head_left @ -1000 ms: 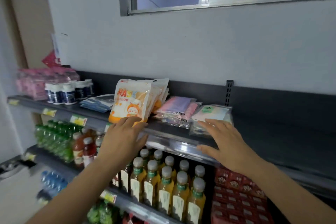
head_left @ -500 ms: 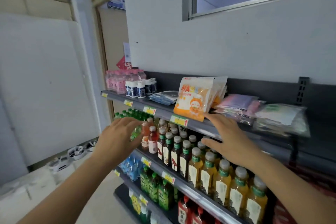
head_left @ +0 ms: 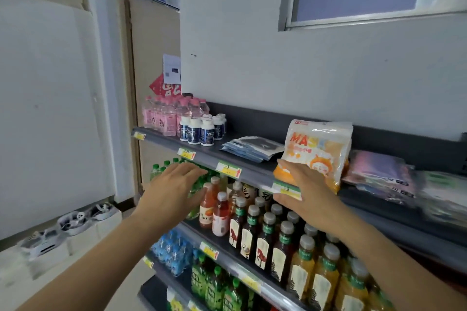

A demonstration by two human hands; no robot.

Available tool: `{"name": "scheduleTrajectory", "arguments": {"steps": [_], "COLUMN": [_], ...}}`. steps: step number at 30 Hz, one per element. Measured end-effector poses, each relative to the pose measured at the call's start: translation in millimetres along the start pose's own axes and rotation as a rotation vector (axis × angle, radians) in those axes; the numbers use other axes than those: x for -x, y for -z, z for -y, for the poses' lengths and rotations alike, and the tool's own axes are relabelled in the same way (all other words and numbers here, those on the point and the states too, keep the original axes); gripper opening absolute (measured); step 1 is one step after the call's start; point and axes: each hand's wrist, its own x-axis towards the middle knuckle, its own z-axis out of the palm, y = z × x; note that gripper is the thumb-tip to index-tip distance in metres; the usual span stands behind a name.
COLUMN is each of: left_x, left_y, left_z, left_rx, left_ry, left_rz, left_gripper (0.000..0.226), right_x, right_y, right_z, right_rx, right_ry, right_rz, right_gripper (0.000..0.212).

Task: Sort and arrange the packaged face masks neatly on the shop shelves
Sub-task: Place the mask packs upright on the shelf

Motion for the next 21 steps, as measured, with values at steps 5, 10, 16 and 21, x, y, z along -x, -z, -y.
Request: {"name": "scheduleTrajectory", "arguments": {"steps": [5, 10, 16, 21], "left_x": [-26, -46, -85, -138], "left_y": [-17, -45, -79, -107], "left_z": [51, 85, 98, 101], "left_rx": [0.034, 0.081, 0.155, 0.18], "left_ry": [-0.03, -0.046, -0.051, -0.085], "left_rz": [0.044, 0.039, 0.056, 0.055], "left_gripper": [0.048, 0.053, 0.076, 0.057], "right_x": [-47, -88, -144, -198], "right_y": [-30, -53, -74, -87], "right_z": [22, 32, 20, -4], "right_rx": [0.01, 0.066, 0.041, -0.011], "right_ry": [-0.029, -0.046, -0.106, -0.164], "right_rz": [-0.001, -0.01, -0.072, -0.147], "right_gripper": [0.069, 0.068, 0.071, 0.074]}}
